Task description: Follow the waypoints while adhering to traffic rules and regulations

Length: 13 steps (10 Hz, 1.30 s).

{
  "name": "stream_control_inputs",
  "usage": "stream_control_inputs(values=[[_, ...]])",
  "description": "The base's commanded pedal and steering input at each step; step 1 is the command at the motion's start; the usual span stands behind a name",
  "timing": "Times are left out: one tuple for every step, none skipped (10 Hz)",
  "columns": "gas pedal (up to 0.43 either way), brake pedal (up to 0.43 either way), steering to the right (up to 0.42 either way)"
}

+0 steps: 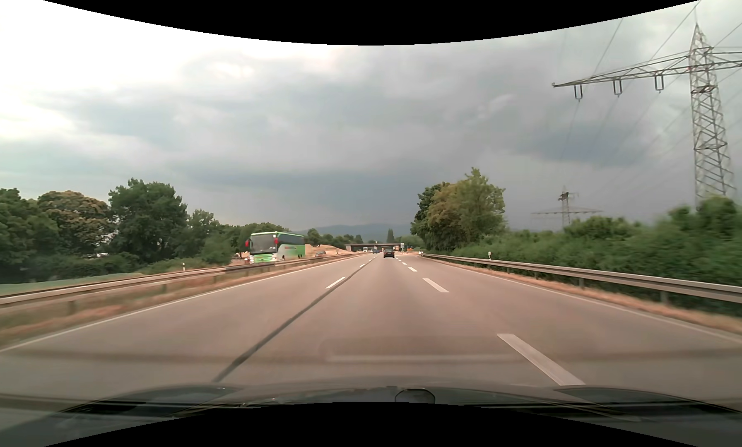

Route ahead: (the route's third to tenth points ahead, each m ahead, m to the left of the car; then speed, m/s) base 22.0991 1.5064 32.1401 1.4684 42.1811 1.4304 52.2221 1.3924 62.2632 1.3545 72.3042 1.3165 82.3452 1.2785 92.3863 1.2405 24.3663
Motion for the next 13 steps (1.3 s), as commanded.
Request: stream_control_inputs(values=[[0.197,0.0,-0.001],[0.197,0.0,-0.002],[0.197,0.0,-0.002],[0.197,0.0,-0.002],[0.197,0.0,-0.002],[0.197,0.0,-0.002],[0.197,0.0,-0.001],[0.197,0.0,-0.002],[0.197,0.0,-0.001],[0.197,0.0,-0.001],[0.189,0.0,-0.001],[0.169,0.0,-0.001],[0.157,0.0,-0.001]])
